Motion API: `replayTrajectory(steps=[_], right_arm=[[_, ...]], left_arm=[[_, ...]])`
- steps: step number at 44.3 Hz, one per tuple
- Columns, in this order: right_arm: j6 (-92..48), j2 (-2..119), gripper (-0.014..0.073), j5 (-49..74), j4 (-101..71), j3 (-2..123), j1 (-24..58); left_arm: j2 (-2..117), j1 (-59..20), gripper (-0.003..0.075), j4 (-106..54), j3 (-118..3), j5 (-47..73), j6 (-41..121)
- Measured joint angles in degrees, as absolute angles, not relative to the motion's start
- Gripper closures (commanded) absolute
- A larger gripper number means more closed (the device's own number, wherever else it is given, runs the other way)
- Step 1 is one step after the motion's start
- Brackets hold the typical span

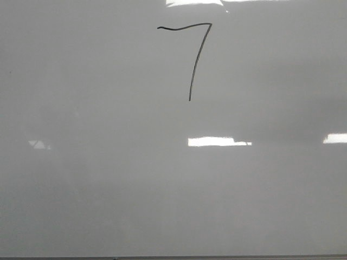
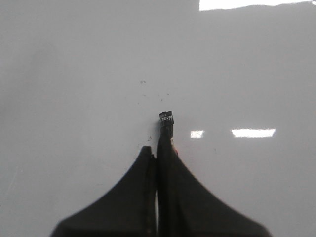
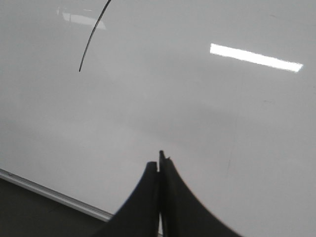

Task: Write number 7 on whiteboard

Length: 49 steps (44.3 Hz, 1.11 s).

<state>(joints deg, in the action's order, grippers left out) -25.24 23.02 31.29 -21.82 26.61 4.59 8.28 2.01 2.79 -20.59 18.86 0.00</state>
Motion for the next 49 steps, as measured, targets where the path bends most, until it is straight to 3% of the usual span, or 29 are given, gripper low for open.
replayTrajectory(steps=[10, 26, 49], right_arm=[[-25.24, 23.02, 0.0661, 31.40, -21.82, 26.61, 4.59], [-25.24, 23.02, 0.0661, 31.40, -21.82, 26.51, 4.59], [-25.24, 23.02, 0.0661, 31.40, -21.82, 26.51, 4.59]], left_arm=[[-0.16, 2.01, 0.0741, -2.53, -12.26, 18.78, 4.95], [-0.29, 2.01, 0.0741, -2.86, -0.02, 11.63, 5.25], [-0.29, 2.01, 0.0741, -2.86, 0.31, 8.09, 5.47]])
